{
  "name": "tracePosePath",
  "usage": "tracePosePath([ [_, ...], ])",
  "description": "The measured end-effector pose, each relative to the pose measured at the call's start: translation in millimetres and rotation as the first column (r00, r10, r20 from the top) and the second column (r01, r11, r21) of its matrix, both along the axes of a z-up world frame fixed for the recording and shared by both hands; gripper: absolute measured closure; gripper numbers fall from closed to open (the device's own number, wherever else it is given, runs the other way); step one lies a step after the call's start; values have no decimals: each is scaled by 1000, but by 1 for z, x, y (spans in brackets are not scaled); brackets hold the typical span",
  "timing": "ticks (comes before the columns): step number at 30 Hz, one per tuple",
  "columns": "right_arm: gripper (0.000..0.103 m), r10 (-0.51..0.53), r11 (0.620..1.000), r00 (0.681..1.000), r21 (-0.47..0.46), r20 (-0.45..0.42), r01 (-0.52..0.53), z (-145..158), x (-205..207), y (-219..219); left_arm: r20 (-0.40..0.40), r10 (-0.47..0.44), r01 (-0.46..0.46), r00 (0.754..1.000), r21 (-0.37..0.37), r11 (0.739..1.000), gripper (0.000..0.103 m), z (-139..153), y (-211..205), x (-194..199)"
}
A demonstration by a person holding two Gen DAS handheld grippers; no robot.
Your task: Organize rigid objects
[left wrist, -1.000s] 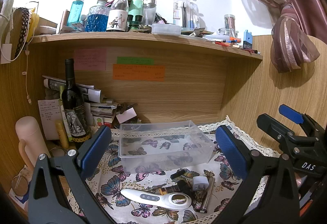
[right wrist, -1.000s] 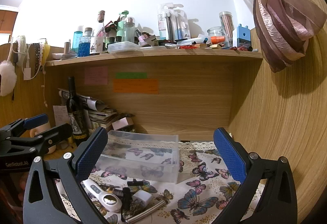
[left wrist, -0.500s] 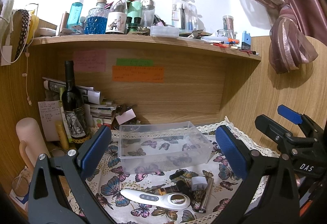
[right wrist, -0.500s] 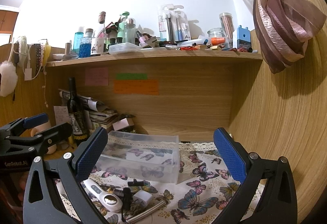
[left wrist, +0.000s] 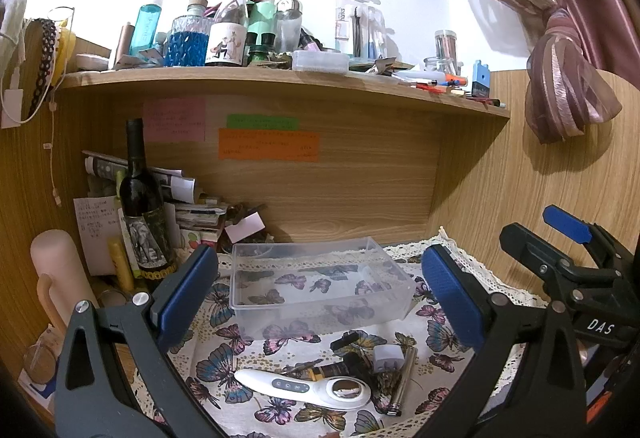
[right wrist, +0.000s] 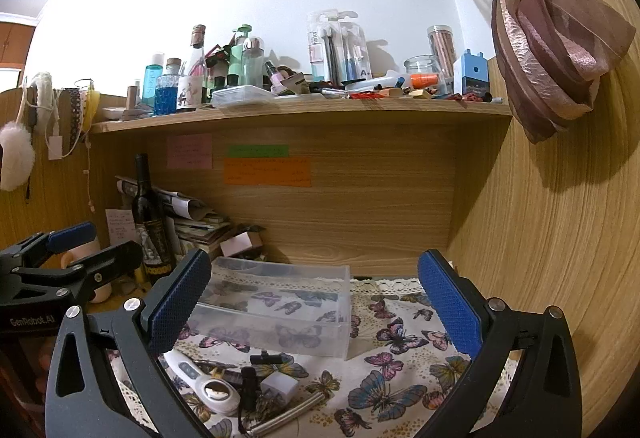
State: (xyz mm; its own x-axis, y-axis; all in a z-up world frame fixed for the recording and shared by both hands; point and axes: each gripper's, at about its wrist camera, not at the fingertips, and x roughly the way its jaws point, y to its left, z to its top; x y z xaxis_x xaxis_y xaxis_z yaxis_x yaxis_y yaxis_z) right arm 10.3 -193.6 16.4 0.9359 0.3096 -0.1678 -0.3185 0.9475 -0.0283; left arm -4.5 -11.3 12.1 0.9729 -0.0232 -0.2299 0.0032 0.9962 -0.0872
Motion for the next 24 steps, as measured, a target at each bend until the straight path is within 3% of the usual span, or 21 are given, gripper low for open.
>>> tracePosePath([
  [11,0,-4,1000,999,-6,-46,4,-6,9,0,-19,-12,12,1000,17,1000,0,-8,-1,6],
  [19,0,-39,998,987,-44,-158,33,-39,30,-6,-171,-8,-1,985,-48,999,0,-41,17,33],
  [24,0,-60,995,964,-91,-259,38,-67,45,-9,-279,-10,-9,960,-64,998,0,-76,15,44],
])
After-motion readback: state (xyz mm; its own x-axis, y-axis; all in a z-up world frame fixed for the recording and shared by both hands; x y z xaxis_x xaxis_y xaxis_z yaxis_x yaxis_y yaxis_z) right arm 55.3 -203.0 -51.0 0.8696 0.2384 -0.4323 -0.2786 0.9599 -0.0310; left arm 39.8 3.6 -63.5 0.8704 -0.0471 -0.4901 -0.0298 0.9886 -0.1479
